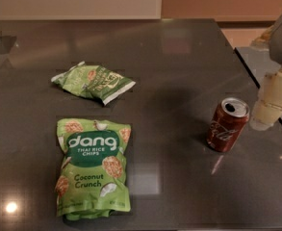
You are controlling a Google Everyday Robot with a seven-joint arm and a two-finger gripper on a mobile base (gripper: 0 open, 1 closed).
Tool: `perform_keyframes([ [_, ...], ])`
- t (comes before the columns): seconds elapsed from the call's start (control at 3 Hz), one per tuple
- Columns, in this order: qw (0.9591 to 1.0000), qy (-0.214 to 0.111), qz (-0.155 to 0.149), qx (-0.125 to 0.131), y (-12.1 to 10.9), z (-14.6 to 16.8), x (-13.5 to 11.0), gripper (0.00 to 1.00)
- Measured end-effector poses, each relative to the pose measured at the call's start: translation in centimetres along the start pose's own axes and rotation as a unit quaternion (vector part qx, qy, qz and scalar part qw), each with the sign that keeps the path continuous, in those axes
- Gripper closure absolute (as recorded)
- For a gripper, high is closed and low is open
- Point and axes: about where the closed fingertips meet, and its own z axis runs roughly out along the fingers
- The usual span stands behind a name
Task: Move green rice chip bag near green jalapeno chip bag
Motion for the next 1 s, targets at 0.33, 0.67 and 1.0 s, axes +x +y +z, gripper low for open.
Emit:
perform_keyframes([
  [0.33,0.9999,-0.002,-0.005,0.009,0.4,-0.2,-0.7,0.00],
  [0.67,0.9998,-0.013,-0.011,0.007,2.1,-0.4,-3.0,0.00],
  [1.0,0.9997,-0.017,-0.019,-0.007,4.9,0.1,-6.8,0.00],
])
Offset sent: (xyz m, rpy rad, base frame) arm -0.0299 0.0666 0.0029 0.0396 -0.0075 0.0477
